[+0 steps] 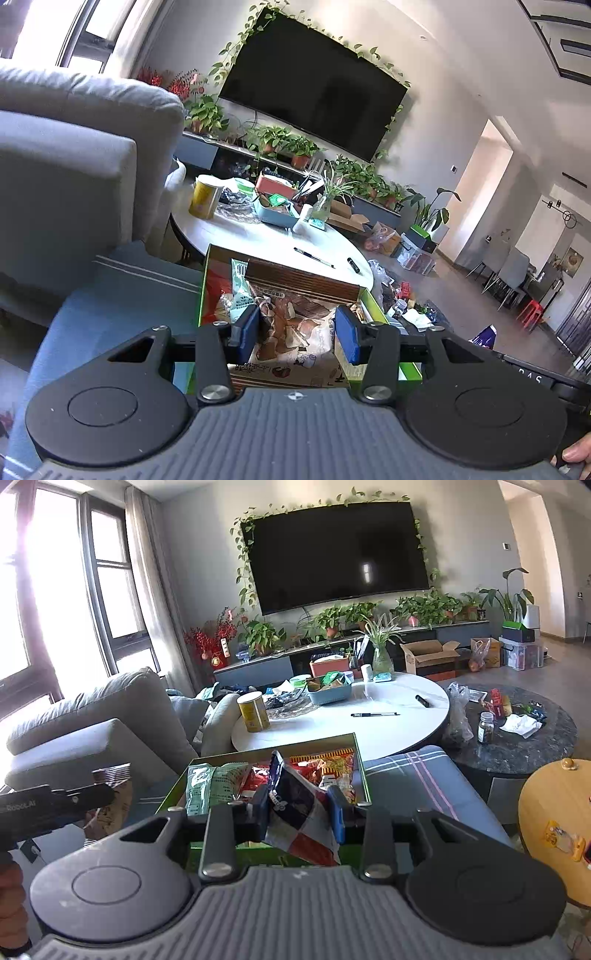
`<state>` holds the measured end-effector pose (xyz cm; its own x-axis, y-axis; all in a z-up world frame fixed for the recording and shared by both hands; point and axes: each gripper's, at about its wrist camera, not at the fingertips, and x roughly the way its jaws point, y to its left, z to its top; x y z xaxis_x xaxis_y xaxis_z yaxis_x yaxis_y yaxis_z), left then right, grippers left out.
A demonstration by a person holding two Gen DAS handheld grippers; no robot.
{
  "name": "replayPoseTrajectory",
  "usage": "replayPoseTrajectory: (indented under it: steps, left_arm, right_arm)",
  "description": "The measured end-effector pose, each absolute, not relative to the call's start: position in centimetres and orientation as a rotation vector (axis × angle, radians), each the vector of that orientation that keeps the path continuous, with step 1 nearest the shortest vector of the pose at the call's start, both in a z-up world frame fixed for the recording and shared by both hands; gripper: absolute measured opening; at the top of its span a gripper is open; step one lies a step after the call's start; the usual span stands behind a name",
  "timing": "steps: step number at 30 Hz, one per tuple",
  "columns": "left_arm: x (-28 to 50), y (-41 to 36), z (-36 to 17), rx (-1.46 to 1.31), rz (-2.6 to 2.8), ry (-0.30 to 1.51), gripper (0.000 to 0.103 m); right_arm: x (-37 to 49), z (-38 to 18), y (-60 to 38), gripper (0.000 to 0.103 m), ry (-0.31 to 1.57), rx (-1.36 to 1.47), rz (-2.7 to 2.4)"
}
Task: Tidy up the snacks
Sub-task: 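Lower both held bags into the green box and open both grippers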
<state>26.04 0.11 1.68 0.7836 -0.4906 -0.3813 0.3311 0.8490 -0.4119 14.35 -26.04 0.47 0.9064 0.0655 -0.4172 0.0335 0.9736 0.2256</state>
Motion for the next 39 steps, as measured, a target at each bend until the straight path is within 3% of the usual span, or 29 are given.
replayPoseTrajectory:
  steps: [29, 39]
  left_arm:
    - [32.9, -2.1, -4.8, -0.316, -0.415, 0.506, 0.043]
    - [32.7, -4.7, -5.9, -0.103, -0.411, 0.484, 0.046]
  right_arm:
    - [20.5, -3.5, -24.9, 0.079, 0.554, 0.259, 0.094]
    - [21.0, -4.3, -23.6, 0.079, 0.571, 0.23, 0.095]
